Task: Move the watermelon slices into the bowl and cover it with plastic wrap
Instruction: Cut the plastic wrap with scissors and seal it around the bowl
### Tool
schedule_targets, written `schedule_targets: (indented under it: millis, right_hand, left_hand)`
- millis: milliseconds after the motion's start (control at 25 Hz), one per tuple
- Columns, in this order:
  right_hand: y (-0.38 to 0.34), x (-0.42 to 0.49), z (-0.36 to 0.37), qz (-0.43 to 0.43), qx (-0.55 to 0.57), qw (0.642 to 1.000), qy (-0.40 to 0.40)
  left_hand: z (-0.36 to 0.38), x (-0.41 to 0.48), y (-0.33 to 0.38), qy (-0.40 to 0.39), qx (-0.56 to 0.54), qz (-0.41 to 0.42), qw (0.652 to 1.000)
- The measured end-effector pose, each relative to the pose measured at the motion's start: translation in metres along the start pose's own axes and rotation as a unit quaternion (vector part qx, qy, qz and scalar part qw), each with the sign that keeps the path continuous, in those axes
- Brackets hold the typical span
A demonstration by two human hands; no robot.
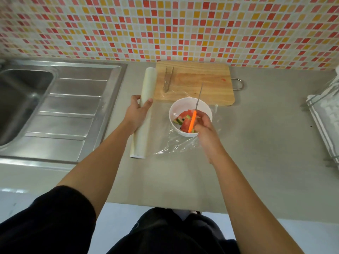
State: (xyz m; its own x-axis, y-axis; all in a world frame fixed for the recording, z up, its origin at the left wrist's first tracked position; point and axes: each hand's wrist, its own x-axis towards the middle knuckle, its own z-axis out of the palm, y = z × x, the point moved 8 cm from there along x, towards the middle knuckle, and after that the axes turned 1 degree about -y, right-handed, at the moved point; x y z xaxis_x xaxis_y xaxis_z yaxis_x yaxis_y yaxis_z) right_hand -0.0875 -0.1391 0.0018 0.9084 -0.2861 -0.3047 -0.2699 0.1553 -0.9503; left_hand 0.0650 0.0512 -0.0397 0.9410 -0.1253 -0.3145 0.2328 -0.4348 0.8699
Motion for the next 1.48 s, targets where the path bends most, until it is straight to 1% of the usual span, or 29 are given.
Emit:
schedule_targets:
  millis: [160, 240, 360, 480, 720, 1000, 1160, 1480]
  right_hand:
    - [0.018, -0.016, 0.032, 0.017, -0.016, 0.996, -0.081]
    - [0.030, -0.026, 0.041, 0.027, -0.045, 0.992, -0.114]
    - [0.050, -0.040, 0.050, 0.042, -0.072, 0.987, -0.138]
    - [0.067, -0.052, 0.063, 0.064, -0.083, 0.982, -0.160]
    - [0.082, -0.075, 0.081, 0.069, -0.090, 0.982, -0.150]
    - [0.112, -0.110, 0.095, 0.087, -0.078, 0.982, -0.151]
    - [0.121, -0.121, 0.097, 0.103, -0.109, 0.977, -0.154]
    - [0.145, -0.136, 0.097, 0.116, -0.127, 0.972, -0.157]
  left_hand:
    - [-0.001, -0.003, 0.000, 0.002, -0.011, -0.007, 1.000]
    - [0.000, -0.001, -0.001, 0.004, -0.021, -0.012, 1.000]
    - [-0.006, 0.002, -0.004, 0.013, -0.007, -0.022, 1.000]
    - [-0.006, 0.001, -0.004, 0.000, 0.000, -0.020, 1.000]
    - [-0.005, -0.002, -0.006, -0.024, -0.024, -0.018, 0.999]
    - [-0.004, 0.000, -0.012, -0.030, -0.045, -0.022, 0.998]
    - [-0.002, 0.000, -0.017, -0.030, -0.057, -0.028, 0.998]
    - [0.002, 0.000, -0.014, -0.036, -0.056, -0.022, 0.998]
